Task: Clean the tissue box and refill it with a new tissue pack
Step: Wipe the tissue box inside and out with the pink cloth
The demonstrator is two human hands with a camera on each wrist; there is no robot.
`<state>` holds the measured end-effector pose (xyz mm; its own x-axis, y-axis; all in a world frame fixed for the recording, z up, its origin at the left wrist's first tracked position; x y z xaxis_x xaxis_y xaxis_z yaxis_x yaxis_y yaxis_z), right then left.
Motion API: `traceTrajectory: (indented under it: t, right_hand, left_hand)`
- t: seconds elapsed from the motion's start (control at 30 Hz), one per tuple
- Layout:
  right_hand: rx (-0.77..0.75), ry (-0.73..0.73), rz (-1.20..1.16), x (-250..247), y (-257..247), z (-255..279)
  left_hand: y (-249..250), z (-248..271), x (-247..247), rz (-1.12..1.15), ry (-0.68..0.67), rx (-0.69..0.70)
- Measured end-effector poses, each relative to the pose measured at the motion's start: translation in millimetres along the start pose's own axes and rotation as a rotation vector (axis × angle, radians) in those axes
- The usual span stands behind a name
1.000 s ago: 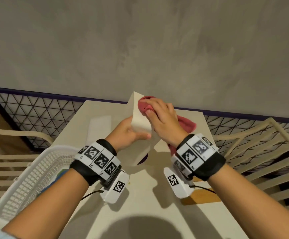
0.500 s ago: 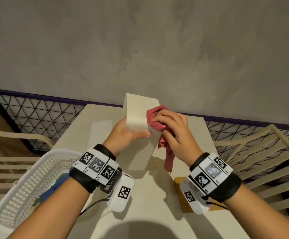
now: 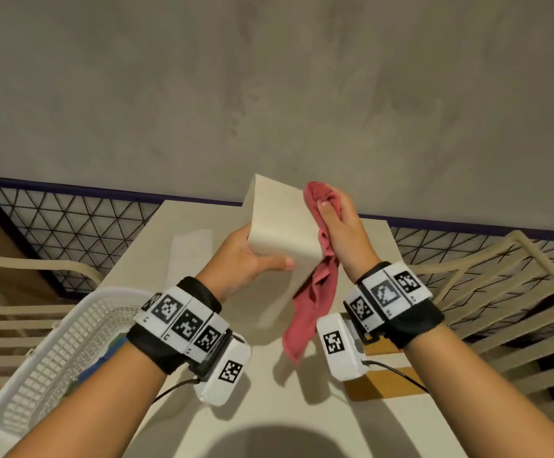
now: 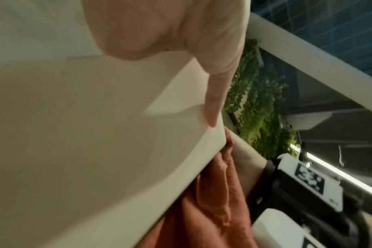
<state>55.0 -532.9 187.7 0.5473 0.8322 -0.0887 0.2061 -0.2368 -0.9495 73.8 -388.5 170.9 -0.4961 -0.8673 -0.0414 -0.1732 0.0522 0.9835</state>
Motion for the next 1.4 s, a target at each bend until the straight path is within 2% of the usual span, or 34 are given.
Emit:
traceTrajectory:
  t: [0.1,0.17,0.23,0.43,0.57,0.63,0.73,0.83,0.97,1.0,1.13,1.23,1.27,1.3,1.4]
  right_hand:
    - [0.218,0.037,-0.168,0.3,12.3,-3.4]
    - [0.237,0.025,-0.154,3.2,10.7,4.1]
    - [0.191,-0.007,-0.098,4.6,5.4,14.5]
    - [0.025,-0.168,0.012,14.8,11.8,56.4]
    - [-0.111,-0.153,0.154,13.4,7.6,53.1]
    - [-0.259,-0.163,0.331,18.0,-4.9,55.2]
    - [-0.446,-0.336,0.521,42.2,-14.7,75.0]
    - [-0.493,-0.441,0.521,50.5,-19.6,72.8]
    - [-0.298,-0.228,0.452,37.4,-15.4,34.9]
    - [-0.288,-0.221,0.450,39.5,-15.3,37.5]
    - [-0.455,-0.387,0.471,62.4,-21.8,69.2]
    - [-0.561,-0.237,0.515,55.6,-34.2,57.6]
    - [-0.541,-0.163,0.506,50.0,-36.0,50.7]
    - [-0.459,-0.103,0.461,41.9,-35.0,42.0]
    - [-0.042,-0.041,0.181,19.3,-11.0,18.7]
  left_hand:
    - [-2.6,0.4,-2.7,0.263,0.071,-0.089]
    - [-10.8,-1.7,-2.6,0.424,0.104,-0.184]
    - [-20.3,-2.7,-3.8,0.468,0.108,-0.257]
    - [-37.7,-3.2,-15.2,0.329,0.140,-0.329]
    - [-29.6,-3.7,-12.8,0.230,0.038,-0.263]
    - [-21.0,0.6,-8.3,0.138,-0.024,-0.202]
    - [-14.4,9.0,2.7,-0.005,-0.139,-0.128]
    - [-14.7,13.6,6.4,-0.063,-0.191,-0.130]
    - [-16.4,15.4,8.6,-0.107,-0.222,-0.157]
    - [-15.7,14.9,7.1,-0.102,-0.205,-0.155]
    - [-11.4,13.3,2.2,-0.079,-0.158,-0.118]
    - [-9.8,11.7,4.4,-0.123,-0.188,-0.111]
    - [-9.8,12.4,6.9,-0.142,-0.212,-0.118]
    - [-10.7,13.3,9.7,-0.156,-0.238,-0.123]
    - [-13.9,17.7,9.9,-0.186,-0.257,-0.122]
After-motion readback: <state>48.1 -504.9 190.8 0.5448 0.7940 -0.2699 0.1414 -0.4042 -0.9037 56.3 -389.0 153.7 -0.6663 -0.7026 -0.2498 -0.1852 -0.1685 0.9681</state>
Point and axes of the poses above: each hand's wrist, its own z-axis away from the middle knuckle, its own x-axis out of the palm, y = z × x, the point moved 8 cm from there along -z, towards the middle knuckle, and after that the axes turned 7 degrees about y, right-handed, at the moved point
